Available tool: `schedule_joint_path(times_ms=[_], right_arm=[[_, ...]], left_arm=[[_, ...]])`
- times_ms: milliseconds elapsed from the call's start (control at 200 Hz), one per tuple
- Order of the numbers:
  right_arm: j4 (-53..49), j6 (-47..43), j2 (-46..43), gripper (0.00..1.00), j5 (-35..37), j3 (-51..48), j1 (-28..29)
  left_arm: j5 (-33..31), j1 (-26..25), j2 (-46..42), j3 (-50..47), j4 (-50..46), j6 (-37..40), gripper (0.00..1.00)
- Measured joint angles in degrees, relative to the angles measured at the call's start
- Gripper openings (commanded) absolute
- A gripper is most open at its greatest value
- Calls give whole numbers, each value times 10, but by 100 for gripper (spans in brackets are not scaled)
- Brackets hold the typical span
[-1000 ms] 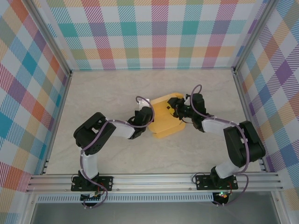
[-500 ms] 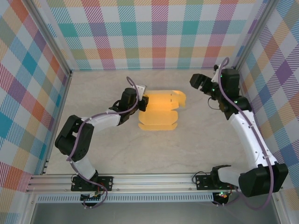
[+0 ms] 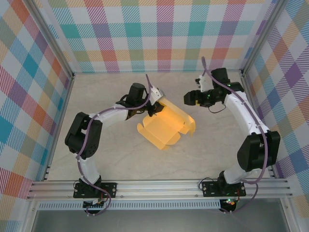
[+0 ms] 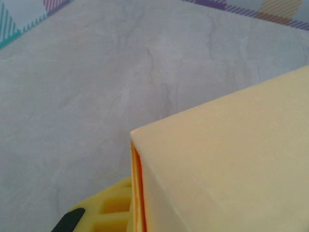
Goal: Fold the paper box
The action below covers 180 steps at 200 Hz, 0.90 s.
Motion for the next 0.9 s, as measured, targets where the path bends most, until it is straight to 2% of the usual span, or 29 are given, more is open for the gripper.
schedule_joint_path(times_ms=[260,470,615,760,835,900], right_arm=[[-38,-22,46,62,-21,0,42],[-46,-31,80,59,23,0,58],[-48,-37,82,59,60,0,64],[-37,-37,84,59,77,0,65],[-36,-37,95,59,82,1,65],[-34,-37,108,59,85,1,65]], left_arm=[[-38,-40,54,-26,93,7,5],[-105,-85,66,-73,186,5,10],[-143,-94,67,-92,241,3,16],[-180,-96,77,-114,307,2,25],[-195,-97,89,-121,327,1,40],[-204,-99,99,-125,335,1,43]])
